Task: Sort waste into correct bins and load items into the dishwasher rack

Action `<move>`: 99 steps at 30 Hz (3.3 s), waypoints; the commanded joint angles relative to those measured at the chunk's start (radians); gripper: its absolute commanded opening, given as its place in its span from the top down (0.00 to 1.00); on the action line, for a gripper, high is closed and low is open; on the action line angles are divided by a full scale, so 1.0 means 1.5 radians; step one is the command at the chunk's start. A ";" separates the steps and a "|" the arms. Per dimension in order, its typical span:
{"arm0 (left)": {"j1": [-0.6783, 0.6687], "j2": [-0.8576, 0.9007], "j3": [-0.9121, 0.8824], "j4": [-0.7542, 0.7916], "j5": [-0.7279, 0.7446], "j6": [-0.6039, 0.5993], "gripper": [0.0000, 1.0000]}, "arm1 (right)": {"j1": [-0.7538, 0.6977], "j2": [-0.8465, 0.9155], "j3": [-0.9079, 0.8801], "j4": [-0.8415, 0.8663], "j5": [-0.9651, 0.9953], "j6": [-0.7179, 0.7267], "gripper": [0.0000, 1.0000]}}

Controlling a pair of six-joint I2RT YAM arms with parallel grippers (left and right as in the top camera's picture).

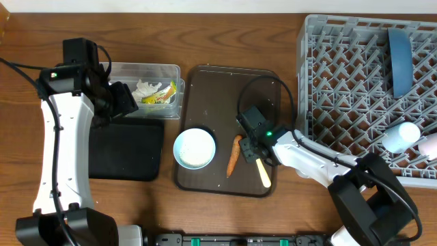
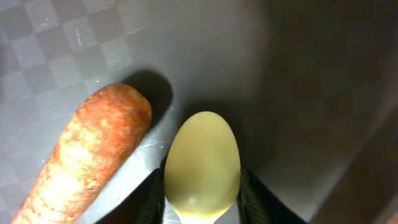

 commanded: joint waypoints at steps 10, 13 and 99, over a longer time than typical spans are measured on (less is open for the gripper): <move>0.001 -0.002 0.002 -0.002 -0.003 -0.004 0.34 | 0.004 0.033 -0.023 -0.011 -0.026 0.000 0.85; 0.001 -0.002 0.002 -0.002 -0.003 -0.004 0.34 | 0.004 0.026 -0.018 -0.027 -0.035 0.000 0.84; 0.001 -0.002 0.002 0.005 -0.003 -0.004 0.34 | -0.196 0.043 0.210 -0.311 0.111 0.152 0.60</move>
